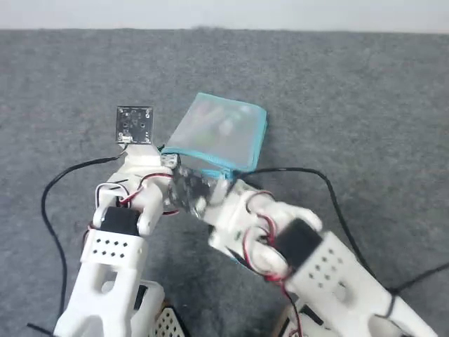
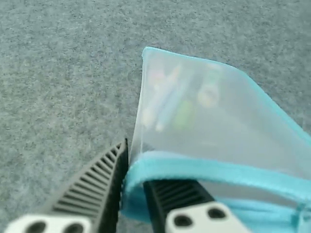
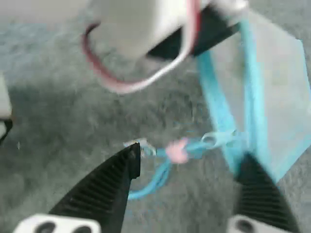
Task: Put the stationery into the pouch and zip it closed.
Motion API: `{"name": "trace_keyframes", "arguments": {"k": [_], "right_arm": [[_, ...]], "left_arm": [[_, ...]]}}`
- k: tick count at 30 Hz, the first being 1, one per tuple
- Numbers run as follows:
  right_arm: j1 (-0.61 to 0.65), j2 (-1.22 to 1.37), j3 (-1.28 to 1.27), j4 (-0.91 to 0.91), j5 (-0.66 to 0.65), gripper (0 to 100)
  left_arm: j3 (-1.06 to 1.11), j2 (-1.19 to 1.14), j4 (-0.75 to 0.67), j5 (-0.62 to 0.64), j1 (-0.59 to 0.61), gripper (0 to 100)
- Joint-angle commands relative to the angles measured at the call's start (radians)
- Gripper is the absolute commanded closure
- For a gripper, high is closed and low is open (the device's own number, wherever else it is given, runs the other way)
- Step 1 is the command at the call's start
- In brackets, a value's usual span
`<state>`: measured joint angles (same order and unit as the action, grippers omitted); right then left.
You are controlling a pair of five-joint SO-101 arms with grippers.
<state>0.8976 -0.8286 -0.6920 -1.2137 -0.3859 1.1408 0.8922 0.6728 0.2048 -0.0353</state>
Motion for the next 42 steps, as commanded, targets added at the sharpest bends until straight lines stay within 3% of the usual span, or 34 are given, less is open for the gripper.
{"name": "trace_keyframes", "arguments": {"k": [1,6,14,21,32,42], "right_arm": [[-0.122,-0.162,-0.026,-0.036,-0.060,60.4],[-0.311,-0.202,-0.107,0.065,-0.192,60.2],[-0.357,-0.067,-0.187,0.251,-0.229,60.1],[-0.360,-0.018,-0.190,0.398,-0.239,60.4],[-0.358,0.099,-0.189,0.406,-0.308,60.1],[-0.338,0.133,-0.183,0.549,-0.310,60.4]], "left_arm": [[-0.054,0.006,0.020,-0.009,0.003,99],[-0.056,0.008,0.021,-0.011,0.003,99],[-0.062,0.008,0.038,-0.011,0.003,99],[-0.064,0.008,0.038,-0.011,0.003,99],[-0.061,0.014,0.038,-0.029,0.003,99],[-0.061,0.012,0.038,-0.029,0.000,99]]}}
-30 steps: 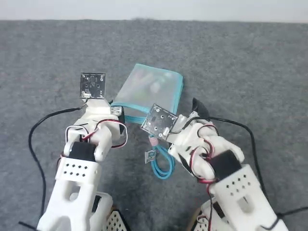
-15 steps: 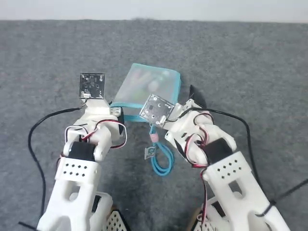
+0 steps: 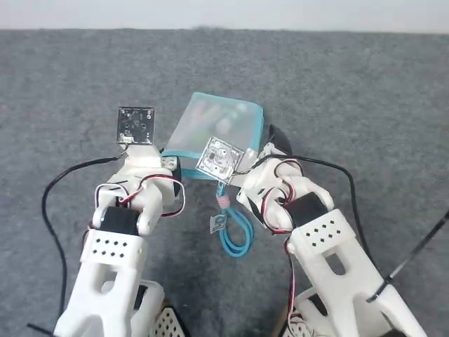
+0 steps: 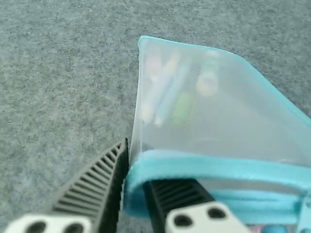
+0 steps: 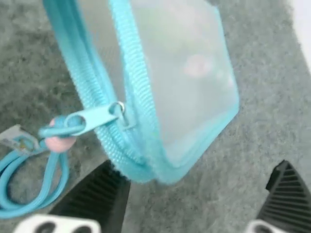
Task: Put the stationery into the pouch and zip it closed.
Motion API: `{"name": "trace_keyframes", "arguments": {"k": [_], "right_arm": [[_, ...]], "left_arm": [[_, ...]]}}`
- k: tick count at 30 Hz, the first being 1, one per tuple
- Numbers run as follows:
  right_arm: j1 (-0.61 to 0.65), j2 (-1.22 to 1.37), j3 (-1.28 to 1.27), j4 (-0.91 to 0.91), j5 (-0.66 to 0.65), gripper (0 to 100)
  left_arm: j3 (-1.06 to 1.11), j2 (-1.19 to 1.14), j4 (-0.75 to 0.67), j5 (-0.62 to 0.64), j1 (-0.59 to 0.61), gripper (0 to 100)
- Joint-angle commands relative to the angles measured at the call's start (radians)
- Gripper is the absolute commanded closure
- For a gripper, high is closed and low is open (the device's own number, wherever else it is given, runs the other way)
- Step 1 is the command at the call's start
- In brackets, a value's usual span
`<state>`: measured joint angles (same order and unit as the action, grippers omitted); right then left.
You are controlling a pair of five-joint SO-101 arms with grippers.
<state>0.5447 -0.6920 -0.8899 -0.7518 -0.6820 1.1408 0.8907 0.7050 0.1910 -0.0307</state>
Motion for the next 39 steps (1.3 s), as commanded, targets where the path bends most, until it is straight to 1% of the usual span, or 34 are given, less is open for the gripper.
{"name": "trace_keyframes", "arguments": {"k": [1,3,5,7,9,10,11,12,14,15,17,19,21,24,27,30,32,35,39], "right_arm": [[0.024,-0.002,0.015,0.108,-0.014,60.4],[0.044,-0.002,0.015,0.122,-0.014,62.3],[0.058,-0.002,0.015,0.125,-0.014,68.7],[0.061,-0.002,0.017,0.131,-0.011,77.7],[0.061,-0.004,0.029,0.125,0.003,88.9],[0.059,-0.002,0.038,0.124,0.029,95.7],[0.054,-0.002,0.048,0.125,0.063,99.8],[0.051,-0.001,0.060,0.122,0.089,98.1],[0.039,0.001,0.078,0.120,0.123,99.8],[0.036,0.002,0.084,0.120,0.140,99.0],[0.016,0.033,0.104,0.117,0.172,99.4],[-0.005,0.094,0.141,0.102,0.196,99.3],[-0.035,0.176,0.198,0.085,0.218,99.3],[-0.079,0.306,0.327,0.044,0.296,99.3],[-0.099,0.412,0.470,-0.044,0.362,99.3],[-0.091,0.470,0.586,-0.122,0.405,99.3],[-0.077,0.467,0.634,-0.165,0.419,99.3],[-0.068,0.430,0.660,-0.217,0.427,99.3],[-0.058,0.364,0.654,-0.288,0.428,99.3]], "left_arm": [[-0.061,0.014,0.006,-0.015,-0.008,99],[-0.059,0.015,0.006,-0.015,-0.005,99],[-0.059,0.015,0.006,-0.015,-0.003,99],[-0.059,0.015,0.014,-0.015,-0.005,99],[-0.059,0.015,0.018,-0.015,-0.011,99],[-0.059,0.015,0.018,-0.015,-0.011,99],[-0.059,0.015,0.018,-0.015,-0.011,99],[-0.059,0.015,0.017,-0.015,-0.011,99],[-0.059,0.017,0.014,-0.015,-0.011,99],[-0.064,0.017,0.018,-0.015,-0.011,98],[-0.067,0.029,0.020,-0.015,-0.006,95],[-0.068,0.081,0.052,-0.018,-0.003,90],[-0.071,0.181,0.115,-0.034,-0.003,88],[-0.047,0.390,0.203,-0.075,0.002,88],[0.041,0.592,0.218,-0.130,0.037,88],[0.124,0.703,0.235,-0.181,0.011,87],[0.147,0.707,0.241,-0.184,-0.023,85],[0.150,0.661,0.238,-0.183,-0.080,78],[0.154,0.526,0.155,-0.183,-0.106,75]]}}
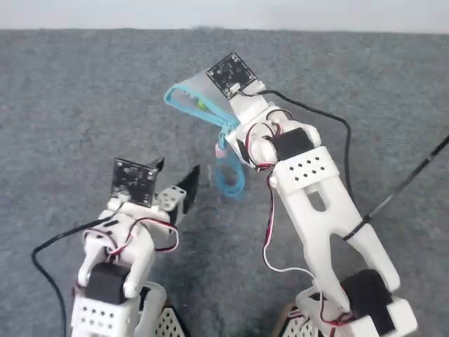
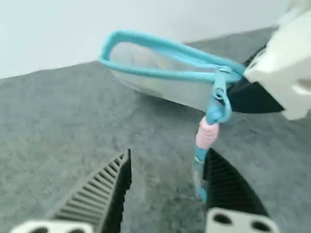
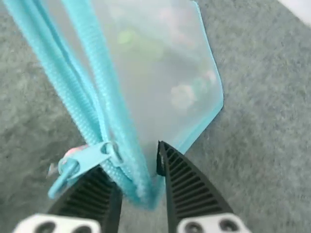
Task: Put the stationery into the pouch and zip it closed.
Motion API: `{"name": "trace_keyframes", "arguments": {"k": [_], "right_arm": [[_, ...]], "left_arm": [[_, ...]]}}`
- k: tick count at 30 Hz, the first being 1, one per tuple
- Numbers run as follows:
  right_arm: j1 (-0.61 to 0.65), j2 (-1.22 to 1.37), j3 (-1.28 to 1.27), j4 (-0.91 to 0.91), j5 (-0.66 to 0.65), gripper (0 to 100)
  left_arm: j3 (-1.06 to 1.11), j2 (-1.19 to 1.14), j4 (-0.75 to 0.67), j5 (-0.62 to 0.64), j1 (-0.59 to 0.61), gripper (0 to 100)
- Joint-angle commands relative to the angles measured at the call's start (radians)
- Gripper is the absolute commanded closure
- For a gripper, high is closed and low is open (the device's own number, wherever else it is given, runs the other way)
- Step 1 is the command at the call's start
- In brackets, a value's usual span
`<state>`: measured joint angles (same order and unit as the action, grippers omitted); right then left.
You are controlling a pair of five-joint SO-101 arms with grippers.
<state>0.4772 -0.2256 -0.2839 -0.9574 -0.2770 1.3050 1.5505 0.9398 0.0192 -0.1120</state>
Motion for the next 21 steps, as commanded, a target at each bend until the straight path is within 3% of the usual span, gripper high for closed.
{"name": "trace_keyframes", "arguments": {"k": [1,10,21], "right_arm": [[0.015,-0.117,0.037,-0.093,0.023,99.3],[0.101,-0.277,-0.133,-0.081,0.021,99.3],[0.102,-0.312,-0.270,-0.022,0.021,99.3]], "left_arm": [[-0.012,-0.180,-0.109,-0.011,-0.026,74],[-0.076,-0.542,-0.284,-0.052,-0.029,70],[-0.088,-0.577,-0.316,-0.034,-0.117,71]]}}
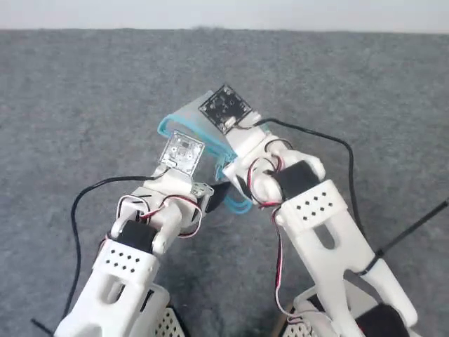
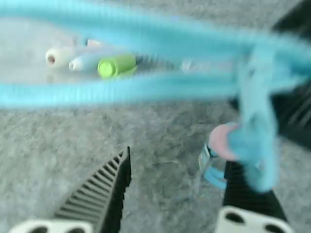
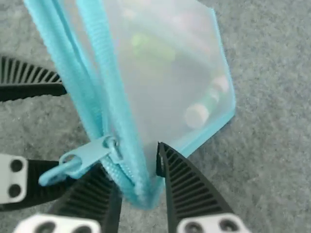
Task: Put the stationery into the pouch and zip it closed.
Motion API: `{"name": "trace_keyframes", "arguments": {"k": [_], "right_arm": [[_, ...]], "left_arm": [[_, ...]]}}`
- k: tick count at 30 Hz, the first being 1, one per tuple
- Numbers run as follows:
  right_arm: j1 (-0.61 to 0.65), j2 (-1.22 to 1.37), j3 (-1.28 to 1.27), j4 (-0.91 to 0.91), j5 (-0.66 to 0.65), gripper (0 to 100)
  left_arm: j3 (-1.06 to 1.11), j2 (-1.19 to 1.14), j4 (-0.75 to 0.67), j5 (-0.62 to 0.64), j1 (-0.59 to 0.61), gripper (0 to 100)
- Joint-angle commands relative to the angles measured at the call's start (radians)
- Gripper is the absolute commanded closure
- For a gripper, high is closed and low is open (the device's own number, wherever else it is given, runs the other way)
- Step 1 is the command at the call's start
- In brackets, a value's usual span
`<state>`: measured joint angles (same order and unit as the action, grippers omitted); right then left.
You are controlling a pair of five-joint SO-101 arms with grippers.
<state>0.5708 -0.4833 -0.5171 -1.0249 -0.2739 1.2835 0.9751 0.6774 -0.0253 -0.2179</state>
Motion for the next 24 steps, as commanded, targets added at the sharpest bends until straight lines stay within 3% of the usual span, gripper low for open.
{"name": "trace_keyframes", "arguments": {"k": [1,6,14,18,24], "right_arm": [[0.008,-0.054,-0.049,0.056,0.018,99.3],[0.008,-0.054,-0.072,0.067,0.020,99.3],[-0.013,-0.051,-0.077,0.065,0.018,99.3],[-0.056,-0.047,-0.118,0.110,0.012,99.3],[-0.108,-0.044,-0.172,0.182,0.011,99.3]], "left_arm": [[-0.067,-0.002,-0.061,0.021,-0.009,71],[-0.067,-0.002,-0.068,0.038,-0.014,73],[-0.065,0.000,-0.094,0.029,0.005,90],[-0.065,0.000,-0.092,-0.038,0.066,99],[-0.067,0.000,-0.069,-0.117,0.157,99]]}}
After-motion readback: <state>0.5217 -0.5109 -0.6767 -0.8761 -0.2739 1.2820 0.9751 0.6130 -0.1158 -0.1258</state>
